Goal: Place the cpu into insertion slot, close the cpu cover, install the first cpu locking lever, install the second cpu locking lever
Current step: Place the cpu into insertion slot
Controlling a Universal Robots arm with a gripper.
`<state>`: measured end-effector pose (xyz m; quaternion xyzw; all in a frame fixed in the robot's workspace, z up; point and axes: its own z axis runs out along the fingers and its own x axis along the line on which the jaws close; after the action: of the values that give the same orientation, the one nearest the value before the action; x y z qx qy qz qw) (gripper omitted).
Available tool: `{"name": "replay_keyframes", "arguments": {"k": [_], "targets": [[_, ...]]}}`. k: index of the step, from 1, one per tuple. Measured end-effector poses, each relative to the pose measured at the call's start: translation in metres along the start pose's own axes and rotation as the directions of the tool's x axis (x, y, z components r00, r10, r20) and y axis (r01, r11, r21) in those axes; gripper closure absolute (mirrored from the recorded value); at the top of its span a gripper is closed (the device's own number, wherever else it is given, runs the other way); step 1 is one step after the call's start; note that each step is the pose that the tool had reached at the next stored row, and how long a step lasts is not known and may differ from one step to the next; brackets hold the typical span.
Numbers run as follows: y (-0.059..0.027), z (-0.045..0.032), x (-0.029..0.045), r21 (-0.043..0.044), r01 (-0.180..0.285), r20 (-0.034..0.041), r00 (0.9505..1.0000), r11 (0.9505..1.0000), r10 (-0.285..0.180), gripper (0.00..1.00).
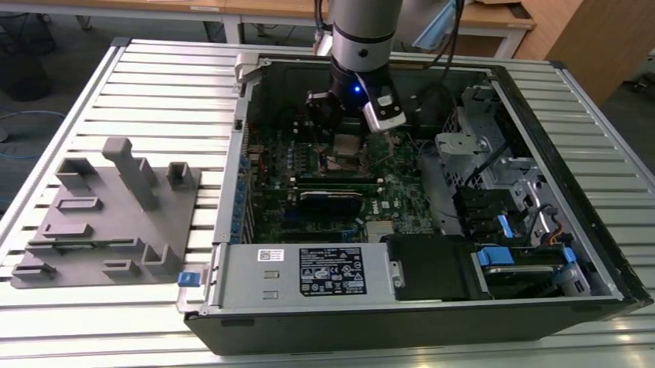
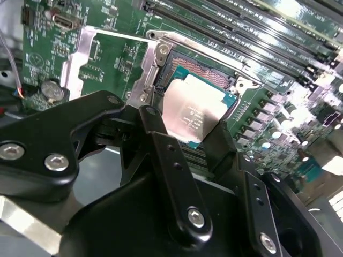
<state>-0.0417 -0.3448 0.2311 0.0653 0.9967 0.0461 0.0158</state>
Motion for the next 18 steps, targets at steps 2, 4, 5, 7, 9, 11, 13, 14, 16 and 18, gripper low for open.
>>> {"name": "replay_keyframes", "arguments": {"k": [2, 4, 5, 7, 9, 11, 13, 14, 16, 18], "targets": [[0.0, 0.0001, 0.0, 0.0006, -0.022, 0.0022, 0.9998, 0.9998, 0.022, 0.46], [0.0, 0.0001, 0.0, 0.0015, -0.047, 0.0045, 0.9989, 0.9989, 0.047, 0.46], [0.0, 0.0001, 0.0, 0.0019, -0.06, 0.0057, 0.9982, 0.9982, 0.06, 0.46], [0.0, 0.0001, 0.0, 0.0026, -0.088, 0.0085, 0.9961, 0.9961, 0.088, 0.46], [0.0, 0.0002, 0.0, 0.0033, -0.12, 0.0116, 0.9928, 0.9928, 0.119, 0.46], [0.0, 0.0003, 0.0, 0.0039, -0.153, 0.015, 0.9881, 0.9882, 0.153, 0.46], [0.0, 0.0004, 0.0, 0.0044, -0.189, 0.0185, 0.9819, 0.982, 0.189, 0.46], [0.0, 0.0005, 0.0, 0.0045, -0.206, 0.0203, 0.9783, 0.9785, 0.206, 0.46], [0.0, 0.0007, 0.0, 0.0047, -0.241, 0.0237, 0.9704, 0.9706, 0.24, 0.46], [-0.0001, 0.0008, 0.0, 0.0047, -0.277, 0.0274, 0.9606, 0.9609, 0.277, 0.46]]}}
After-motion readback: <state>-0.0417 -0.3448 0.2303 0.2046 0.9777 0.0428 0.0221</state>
